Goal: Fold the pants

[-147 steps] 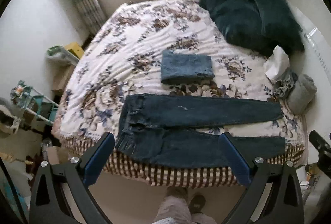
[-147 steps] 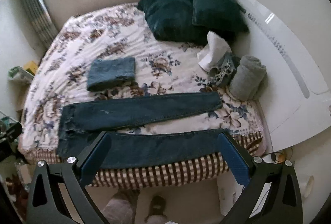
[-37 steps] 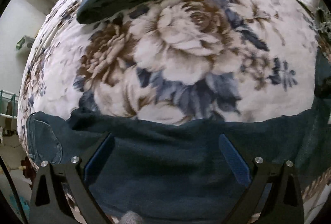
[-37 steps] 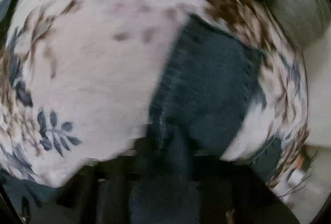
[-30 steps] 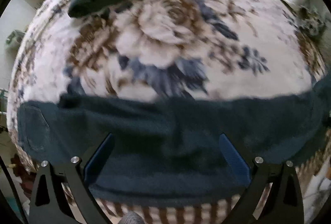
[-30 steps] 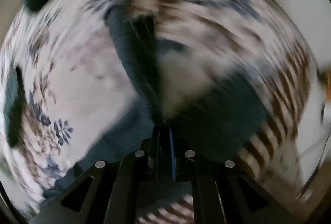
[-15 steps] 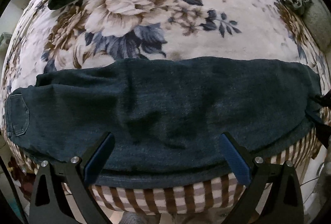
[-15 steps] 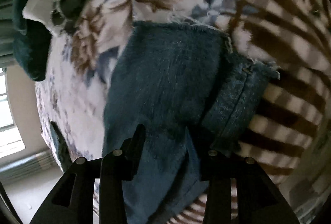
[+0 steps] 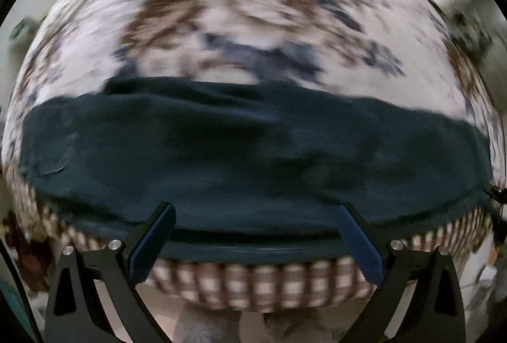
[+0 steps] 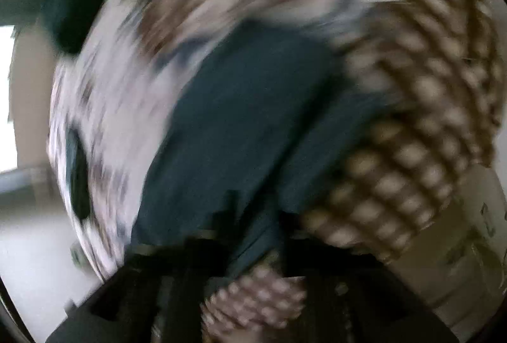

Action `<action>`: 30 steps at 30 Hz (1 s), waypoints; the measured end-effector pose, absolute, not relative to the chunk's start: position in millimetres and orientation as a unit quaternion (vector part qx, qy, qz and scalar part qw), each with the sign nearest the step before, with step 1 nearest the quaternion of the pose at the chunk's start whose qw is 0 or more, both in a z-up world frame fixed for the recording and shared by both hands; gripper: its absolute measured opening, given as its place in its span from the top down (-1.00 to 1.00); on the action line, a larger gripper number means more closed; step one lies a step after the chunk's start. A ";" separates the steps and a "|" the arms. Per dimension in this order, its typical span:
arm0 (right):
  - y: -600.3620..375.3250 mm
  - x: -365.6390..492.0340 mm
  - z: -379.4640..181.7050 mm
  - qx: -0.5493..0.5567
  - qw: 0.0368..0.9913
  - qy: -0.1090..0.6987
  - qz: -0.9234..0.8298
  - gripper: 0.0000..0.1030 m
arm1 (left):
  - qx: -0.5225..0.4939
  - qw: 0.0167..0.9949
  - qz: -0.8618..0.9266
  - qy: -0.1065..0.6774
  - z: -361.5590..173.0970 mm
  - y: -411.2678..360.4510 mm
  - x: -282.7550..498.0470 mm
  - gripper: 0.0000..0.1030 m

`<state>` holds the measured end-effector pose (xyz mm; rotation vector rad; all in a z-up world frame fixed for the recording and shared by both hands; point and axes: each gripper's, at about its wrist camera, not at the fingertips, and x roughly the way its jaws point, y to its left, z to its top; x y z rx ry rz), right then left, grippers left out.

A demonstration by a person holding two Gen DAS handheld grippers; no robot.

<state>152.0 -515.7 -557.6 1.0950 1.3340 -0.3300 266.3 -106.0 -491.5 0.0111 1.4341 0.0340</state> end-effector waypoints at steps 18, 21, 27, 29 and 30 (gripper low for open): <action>-161.7 178.8 -597.9 0.544 0.540 0.636 -0.090 -0.21 | -0.269 0.720 0.219 0.601 -501.9 310.5 232.0 -0.97; -142.8 180.8 -610.9 0.559 0.530 0.628 -0.110 -0.21 | -0.319 0.702 0.212 0.601 -520.5 331.4 231.0 -0.97; -130.6 195.2 -608.1 0.528 0.564 0.621 -0.130 0.85 | -0.362 0.694 0.223 0.580 -549.2 344.9 238.8 0.02; -130.0 197.3 -600.4 0.516 0.580 0.616 -0.133 0.87 | -0.338 0.712 0.223 0.574 -540.9 338.0 242.5 0.29; -125.9 199.6 -592.7 0.500 0.595 0.615 -0.132 0.88 | -0.320 0.720 0.226 0.573 -535.8 333.6 242.6 0.37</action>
